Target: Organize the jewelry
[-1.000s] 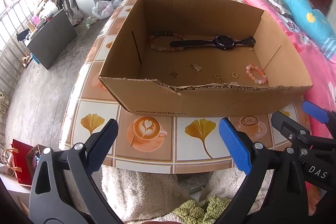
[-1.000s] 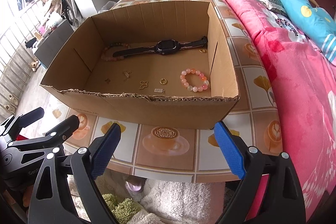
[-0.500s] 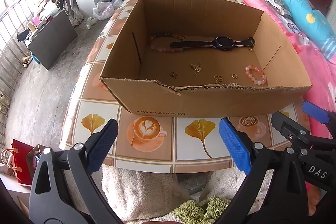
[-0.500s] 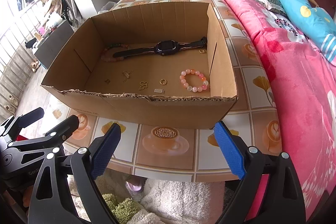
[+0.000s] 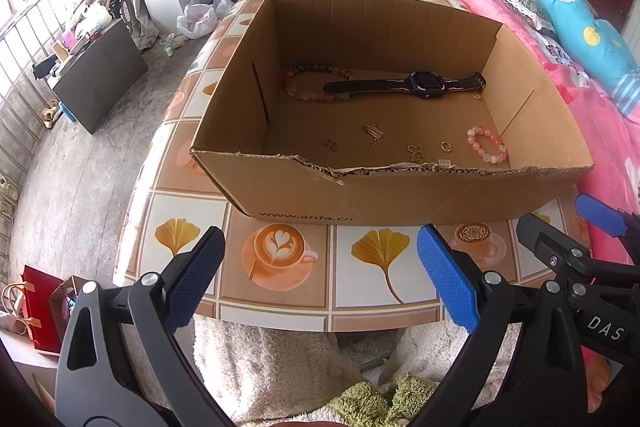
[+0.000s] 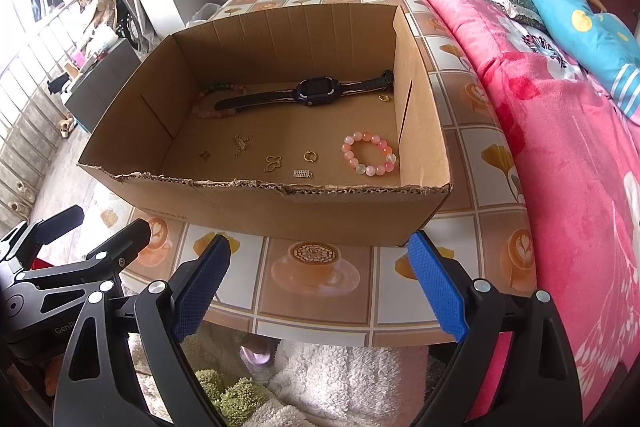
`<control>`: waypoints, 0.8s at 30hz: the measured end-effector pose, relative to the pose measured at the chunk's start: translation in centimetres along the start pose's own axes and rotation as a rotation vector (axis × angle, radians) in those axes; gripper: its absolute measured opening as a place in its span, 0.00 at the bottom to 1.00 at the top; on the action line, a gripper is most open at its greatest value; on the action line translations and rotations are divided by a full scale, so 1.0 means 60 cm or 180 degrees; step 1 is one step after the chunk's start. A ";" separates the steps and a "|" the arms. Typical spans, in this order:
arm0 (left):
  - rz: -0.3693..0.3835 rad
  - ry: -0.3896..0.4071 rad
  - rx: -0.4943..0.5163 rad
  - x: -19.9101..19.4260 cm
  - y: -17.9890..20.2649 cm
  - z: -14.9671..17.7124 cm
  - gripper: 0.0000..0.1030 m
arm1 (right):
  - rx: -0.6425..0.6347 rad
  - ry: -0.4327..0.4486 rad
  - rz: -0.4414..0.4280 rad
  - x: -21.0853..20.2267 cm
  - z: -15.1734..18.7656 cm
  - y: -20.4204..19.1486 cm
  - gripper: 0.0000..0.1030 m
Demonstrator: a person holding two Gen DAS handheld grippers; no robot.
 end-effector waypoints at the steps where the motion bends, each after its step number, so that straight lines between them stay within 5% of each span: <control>1: -0.0003 0.0001 0.0000 -0.001 0.000 0.000 0.90 | 0.0001 -0.0002 -0.0001 0.000 0.000 0.001 0.85; 24: -0.0005 -0.0007 -0.0002 -0.002 0.003 -0.001 0.90 | 0.0024 -0.0016 -0.0011 0.003 0.000 0.006 0.85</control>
Point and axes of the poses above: each gripper's, at about its wrist camera, not at the fingertips, and x roughly the way its jaws point, y to its right, z to its underside, the point moved 4 cm from there along x, roughly the way its jaws point, and after that the axes turned 9 degrees about -z, right-handed, at the moved point
